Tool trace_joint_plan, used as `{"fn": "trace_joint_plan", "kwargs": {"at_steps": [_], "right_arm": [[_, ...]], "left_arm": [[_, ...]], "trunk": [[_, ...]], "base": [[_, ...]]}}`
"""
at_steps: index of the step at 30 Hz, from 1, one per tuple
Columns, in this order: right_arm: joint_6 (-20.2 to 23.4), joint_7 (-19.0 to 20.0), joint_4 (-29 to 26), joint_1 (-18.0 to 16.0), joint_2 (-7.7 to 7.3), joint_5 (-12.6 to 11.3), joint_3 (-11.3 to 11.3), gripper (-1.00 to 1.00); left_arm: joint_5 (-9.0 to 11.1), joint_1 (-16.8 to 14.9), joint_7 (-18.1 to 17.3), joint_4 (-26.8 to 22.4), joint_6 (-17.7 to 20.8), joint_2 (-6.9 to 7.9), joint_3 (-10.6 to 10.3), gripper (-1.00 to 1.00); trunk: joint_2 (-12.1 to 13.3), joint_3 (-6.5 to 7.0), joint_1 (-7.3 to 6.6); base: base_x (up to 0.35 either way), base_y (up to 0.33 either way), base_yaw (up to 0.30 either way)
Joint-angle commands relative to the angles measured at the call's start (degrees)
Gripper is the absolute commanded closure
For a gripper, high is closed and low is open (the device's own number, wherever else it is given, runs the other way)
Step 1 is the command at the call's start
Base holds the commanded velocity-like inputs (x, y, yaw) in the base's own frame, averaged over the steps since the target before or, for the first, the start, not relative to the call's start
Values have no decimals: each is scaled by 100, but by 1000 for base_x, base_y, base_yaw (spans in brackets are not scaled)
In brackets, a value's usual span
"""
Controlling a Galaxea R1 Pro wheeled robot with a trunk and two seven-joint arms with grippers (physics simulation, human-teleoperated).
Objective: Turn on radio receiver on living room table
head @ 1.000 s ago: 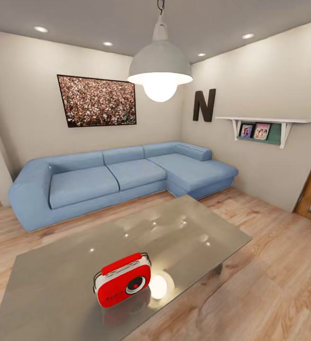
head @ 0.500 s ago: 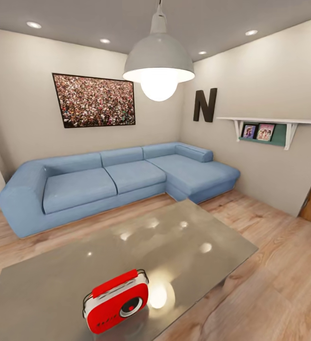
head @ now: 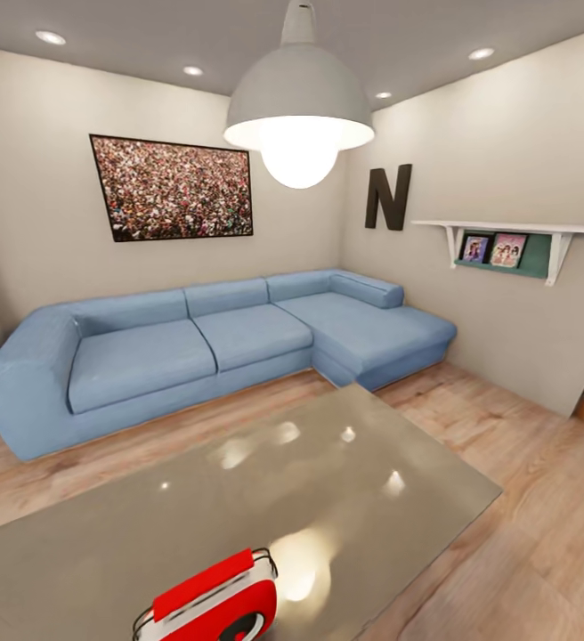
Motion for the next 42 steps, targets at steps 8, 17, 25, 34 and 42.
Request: {"fn": "trace_joint_plan", "kwargs": {"at_steps": [8, 17, 25, 34, 42], "right_arm": [[-8, 0, 0, 0, 0, 10, -7, -100], [-9, 0, 0, 0, 0, 13, -5, -100], [-9, 0, 2, 0, 0, 13, 0, -100], [-9, 0, 2, 0, 0, 13, 0, -100], [-9, 0, 2, 0, 0, 13, 0, -100]], "left_arm": [[-1, 0, 0, -1, 2, -1, 4, -100], [-1, 0, 0, 1, 5, -1, 6, -100], [-1, 0, 0, -1, 5, -3, 7, -100], [-1, 0, 0, 1, 4, -1, 7, -100], [-1, 0, 0, 0, 5, -1, 7, -100]], "trunk": [[0, 0, 0], [0, 0, 0], [0, 0, 0], [0, 0, 0], [0, 0, 0]], "base": [[151, 0, 39], [1, 0, 259], [0, 0, 268], [0, 0, 269], [0, 0, 269]]}}
